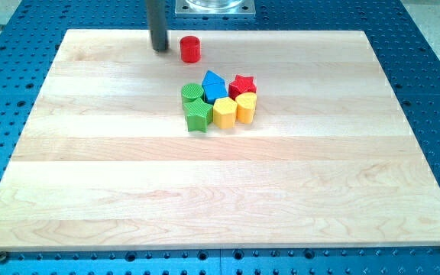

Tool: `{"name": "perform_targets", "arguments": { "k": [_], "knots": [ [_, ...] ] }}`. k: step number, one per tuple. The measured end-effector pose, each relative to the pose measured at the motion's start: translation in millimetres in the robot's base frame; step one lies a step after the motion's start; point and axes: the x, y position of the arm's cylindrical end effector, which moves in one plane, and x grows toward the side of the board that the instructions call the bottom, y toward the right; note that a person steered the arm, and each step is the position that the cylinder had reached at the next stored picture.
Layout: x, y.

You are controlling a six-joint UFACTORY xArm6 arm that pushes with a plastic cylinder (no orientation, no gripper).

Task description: Push the red circle into the triangle

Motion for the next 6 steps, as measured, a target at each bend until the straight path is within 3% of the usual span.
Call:
{"name": "perform_targets", "arguments": {
  "k": [1,2,3,4,5,6],
  "knots": [
    [0,67],
    [46,90],
    [119,83],
    [82,80],
    [82,127],
    [95,122]
  ]
}}
